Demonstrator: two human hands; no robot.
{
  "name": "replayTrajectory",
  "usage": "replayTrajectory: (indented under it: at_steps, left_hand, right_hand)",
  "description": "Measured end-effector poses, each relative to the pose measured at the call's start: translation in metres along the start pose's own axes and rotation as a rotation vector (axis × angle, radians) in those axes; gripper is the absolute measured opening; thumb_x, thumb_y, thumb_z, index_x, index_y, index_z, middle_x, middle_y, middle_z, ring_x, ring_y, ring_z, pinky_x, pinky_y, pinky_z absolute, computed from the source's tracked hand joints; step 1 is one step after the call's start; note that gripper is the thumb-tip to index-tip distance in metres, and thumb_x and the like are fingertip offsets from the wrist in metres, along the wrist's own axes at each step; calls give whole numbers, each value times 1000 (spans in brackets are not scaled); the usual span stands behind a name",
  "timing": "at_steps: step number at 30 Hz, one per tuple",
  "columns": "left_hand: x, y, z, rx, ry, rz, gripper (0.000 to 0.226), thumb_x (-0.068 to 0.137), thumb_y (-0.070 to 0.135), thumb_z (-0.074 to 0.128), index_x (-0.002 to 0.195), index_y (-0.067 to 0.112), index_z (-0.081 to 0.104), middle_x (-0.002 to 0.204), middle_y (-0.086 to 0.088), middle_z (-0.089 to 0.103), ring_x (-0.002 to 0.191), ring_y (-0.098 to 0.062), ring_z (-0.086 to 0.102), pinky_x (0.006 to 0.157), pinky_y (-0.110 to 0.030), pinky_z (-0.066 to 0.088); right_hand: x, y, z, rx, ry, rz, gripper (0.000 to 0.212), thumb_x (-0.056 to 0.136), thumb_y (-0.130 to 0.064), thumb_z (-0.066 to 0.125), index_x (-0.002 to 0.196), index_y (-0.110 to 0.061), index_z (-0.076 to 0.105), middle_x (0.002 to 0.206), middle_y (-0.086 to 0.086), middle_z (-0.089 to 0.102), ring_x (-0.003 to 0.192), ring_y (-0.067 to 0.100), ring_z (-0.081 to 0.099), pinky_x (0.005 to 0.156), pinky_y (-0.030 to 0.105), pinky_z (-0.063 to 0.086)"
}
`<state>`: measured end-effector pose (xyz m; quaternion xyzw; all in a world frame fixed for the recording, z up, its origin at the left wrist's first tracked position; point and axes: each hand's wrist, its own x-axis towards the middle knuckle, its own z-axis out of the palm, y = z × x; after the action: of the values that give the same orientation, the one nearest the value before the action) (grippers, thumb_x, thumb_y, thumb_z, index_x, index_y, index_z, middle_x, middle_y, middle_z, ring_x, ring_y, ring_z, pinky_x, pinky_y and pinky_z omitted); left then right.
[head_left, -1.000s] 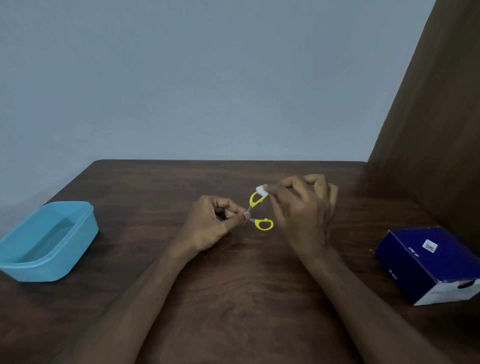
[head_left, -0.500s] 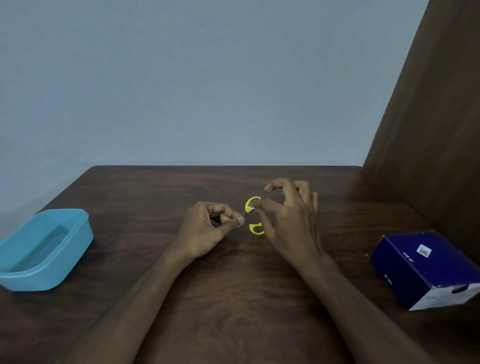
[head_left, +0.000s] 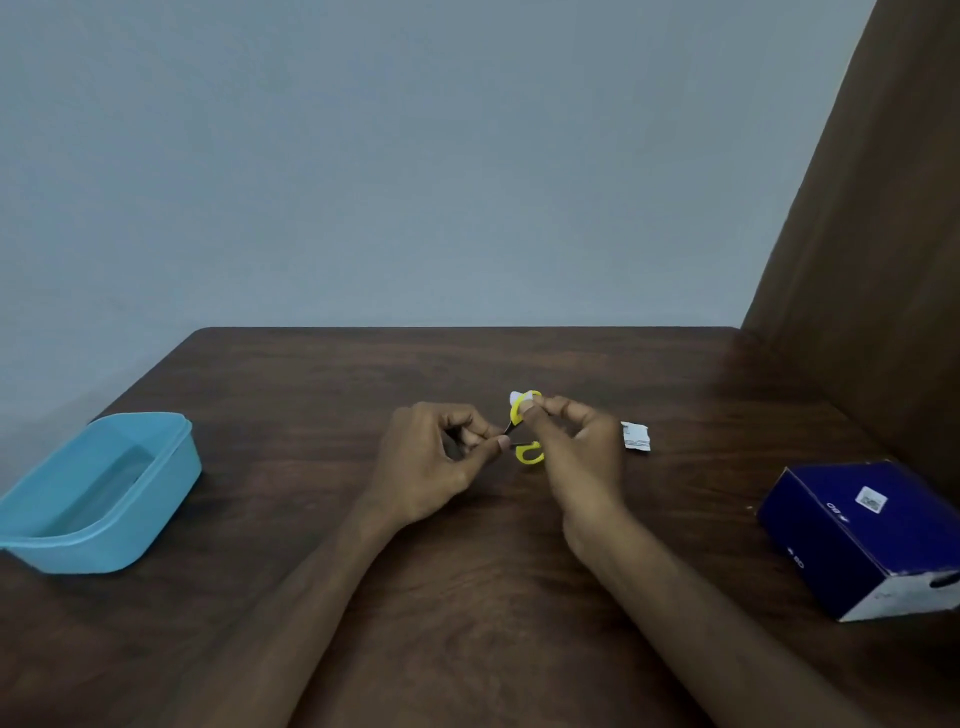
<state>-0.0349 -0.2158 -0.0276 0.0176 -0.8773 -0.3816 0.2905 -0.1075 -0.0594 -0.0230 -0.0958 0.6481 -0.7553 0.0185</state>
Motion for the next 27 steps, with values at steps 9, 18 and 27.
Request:
replayTrajectory:
  at_steps: [9,18,27]
  left_hand:
    - [2,-5,-1,-88,-23,-55,8,89,24,88,82,26,85,58,13,64,52,0,52,54,-23,42]
    - [4,-9,-1,-163,-96,-52,11,89,38,82,78,38,81,80,-1,80,75,-29,73,69,-47,57]
    - [2,-5,-2,-109,13,8,4,89,23,88,87,26,86,64,11,68,57,2,55,56,-20,41]
  right_hand:
    - [14,-2,-22,-927,-53,-760,8,91,-31,79,95,-36,75,122,-5,58,104,23,56,81,38,48]
    - [36,-24,-52,-1118,-3,-1251,11,95,-45,70,93,-47,80,123,-6,69,105,27,55,85,42,34]
    - [0,-8,-7,-372,-52,-286,9,90,-39,84,86,-30,83,98,-11,73,90,11,69,78,39,59]
